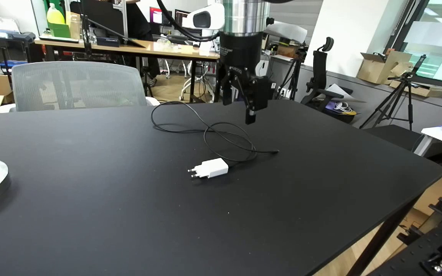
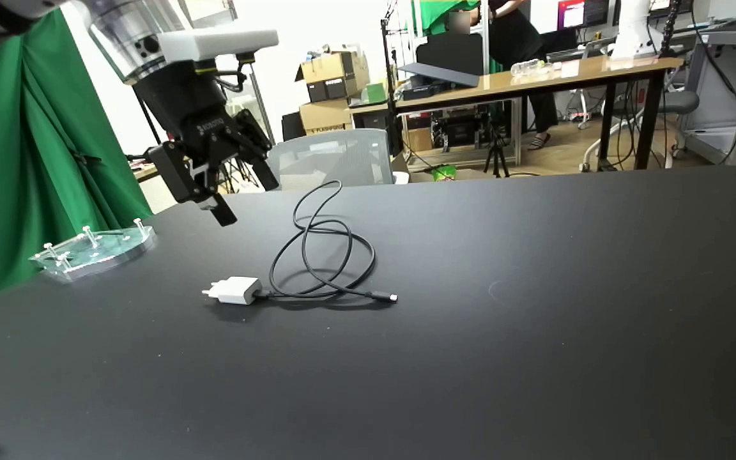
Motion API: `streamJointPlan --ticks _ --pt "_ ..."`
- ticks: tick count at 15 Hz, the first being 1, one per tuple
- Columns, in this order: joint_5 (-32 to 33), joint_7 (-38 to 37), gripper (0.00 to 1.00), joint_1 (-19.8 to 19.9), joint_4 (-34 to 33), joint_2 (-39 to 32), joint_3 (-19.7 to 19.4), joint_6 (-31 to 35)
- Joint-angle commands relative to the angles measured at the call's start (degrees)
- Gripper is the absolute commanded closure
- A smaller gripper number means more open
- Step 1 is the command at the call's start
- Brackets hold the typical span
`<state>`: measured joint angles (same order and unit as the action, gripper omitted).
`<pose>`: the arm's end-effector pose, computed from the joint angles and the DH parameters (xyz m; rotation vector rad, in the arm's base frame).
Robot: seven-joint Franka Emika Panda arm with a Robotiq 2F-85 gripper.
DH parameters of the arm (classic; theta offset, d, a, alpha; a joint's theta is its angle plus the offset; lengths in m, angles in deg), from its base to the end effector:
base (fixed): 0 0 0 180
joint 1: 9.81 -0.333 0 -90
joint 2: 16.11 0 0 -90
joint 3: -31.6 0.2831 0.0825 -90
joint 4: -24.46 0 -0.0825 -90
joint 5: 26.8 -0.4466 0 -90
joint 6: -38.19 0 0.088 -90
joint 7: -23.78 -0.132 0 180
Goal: Pick up the charger and move it slightly to the left.
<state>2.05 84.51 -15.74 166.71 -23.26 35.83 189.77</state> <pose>0.4975 0.0979 0.1320 1.9451 2.1629 -0.0963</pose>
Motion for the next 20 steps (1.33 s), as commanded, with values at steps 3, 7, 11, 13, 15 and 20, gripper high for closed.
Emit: streamJointPlan --ticks 3,7,11,13,15,20 --pt "-4.71 -0.95 0.0 0.76 0.65 -5.34 3.16 6.95" --pt "-13.56 5.02 0.0 1.61 0.77 -7.24 6.41 6.95" --pt "-17.95 8.6 0.0 3.2 0.92 -8.86 9.11 7.43" --pt "-17.98 8.84 0.0 3.46 0.92 -8.85 9.09 7.45" --pt "-17.99 8.92 0.0 3.52 0.92 -8.85 9.1 7.45" --pt "-14.94 6.95 0.0 2.75 1.73 -9.82 6.24 8.9"
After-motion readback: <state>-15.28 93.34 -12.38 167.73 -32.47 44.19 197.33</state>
